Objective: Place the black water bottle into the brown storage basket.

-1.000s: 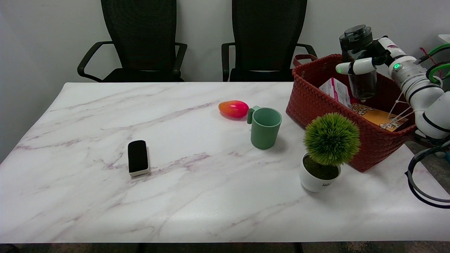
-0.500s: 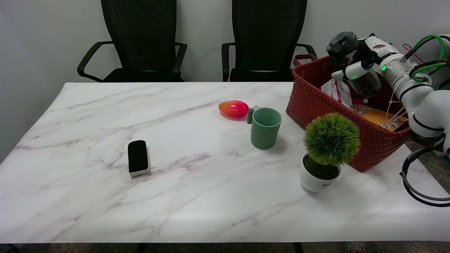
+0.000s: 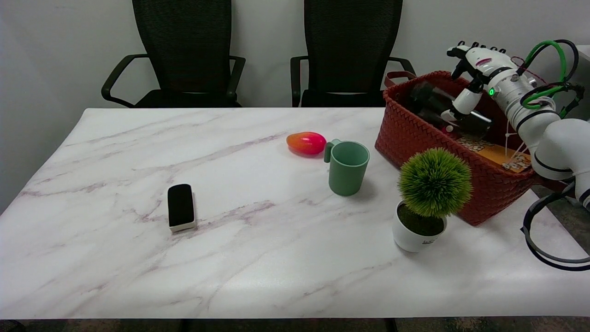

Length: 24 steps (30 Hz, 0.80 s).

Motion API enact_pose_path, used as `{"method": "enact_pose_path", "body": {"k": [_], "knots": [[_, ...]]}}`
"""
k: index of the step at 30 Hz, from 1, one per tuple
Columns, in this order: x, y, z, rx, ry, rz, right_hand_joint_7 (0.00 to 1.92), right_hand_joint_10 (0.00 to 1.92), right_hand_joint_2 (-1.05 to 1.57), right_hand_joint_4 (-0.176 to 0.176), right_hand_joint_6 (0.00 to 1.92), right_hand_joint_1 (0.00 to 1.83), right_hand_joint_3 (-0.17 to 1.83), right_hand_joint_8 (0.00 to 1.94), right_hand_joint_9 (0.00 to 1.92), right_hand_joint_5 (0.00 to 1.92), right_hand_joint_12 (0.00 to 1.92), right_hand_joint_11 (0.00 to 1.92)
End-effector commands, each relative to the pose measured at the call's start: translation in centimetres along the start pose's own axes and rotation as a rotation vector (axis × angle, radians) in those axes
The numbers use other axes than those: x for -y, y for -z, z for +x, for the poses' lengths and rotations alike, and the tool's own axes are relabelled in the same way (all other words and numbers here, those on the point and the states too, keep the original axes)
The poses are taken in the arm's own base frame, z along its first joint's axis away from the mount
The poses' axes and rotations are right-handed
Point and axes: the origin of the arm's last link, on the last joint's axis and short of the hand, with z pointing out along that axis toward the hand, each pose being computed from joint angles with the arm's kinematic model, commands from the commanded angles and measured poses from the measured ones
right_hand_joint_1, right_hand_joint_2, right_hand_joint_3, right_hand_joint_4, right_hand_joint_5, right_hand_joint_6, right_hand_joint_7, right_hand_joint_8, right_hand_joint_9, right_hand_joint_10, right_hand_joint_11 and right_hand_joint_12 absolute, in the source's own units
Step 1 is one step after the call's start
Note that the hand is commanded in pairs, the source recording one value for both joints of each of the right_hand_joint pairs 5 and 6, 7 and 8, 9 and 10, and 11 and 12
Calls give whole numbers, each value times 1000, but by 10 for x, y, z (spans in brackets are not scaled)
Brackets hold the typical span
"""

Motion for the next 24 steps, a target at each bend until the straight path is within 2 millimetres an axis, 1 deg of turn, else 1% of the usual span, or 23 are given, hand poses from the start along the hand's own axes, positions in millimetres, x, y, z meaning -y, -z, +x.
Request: {"method": "enact_pose_path", "body": {"k": [1,5,8,11,13,16,17,18,19,21,24], "knots": [[9,-1,-2,-2,85,31,687,470,-202,0,226,1343,1044,687,470,226,464,464],[12,-1,-1,-7,81,36,658,460,-248,0,233,1329,1085,658,460,233,459,459],[15,0,6,-29,72,42,617,459,-283,0,261,1324,1113,617,459,261,463,463],[20,3,23,-79,24,49,543,449,-343,0,272,1316,1154,543,449,272,447,447],[25,7,39,-126,-35,57,466,442,-397,0,278,1309,1197,466,442,278,433,433],[35,15,62,-193,-104,90,424,431,-427,0,229,1296,1156,424,431,229,381,381],[39,19,68,-211,-115,103,422,430,-431,0,271,1293,1142,422,430,271,383,383],[43,24,75,-231,-124,118,425,431,-441,0,381,1285,1127,425,431,381,394,394],[45,28,78,-242,-129,130,443,435,-443,0,440,1280,1124,443,435,440,399,399],[52,36,86,-262,-164,156,517,452,-434,0,560,1268,1121,517,452,560,408,408],[56,50,92,-287,-341,174,618,495,-394,0,620,1258,1107,618,495,620,442,442]]}}
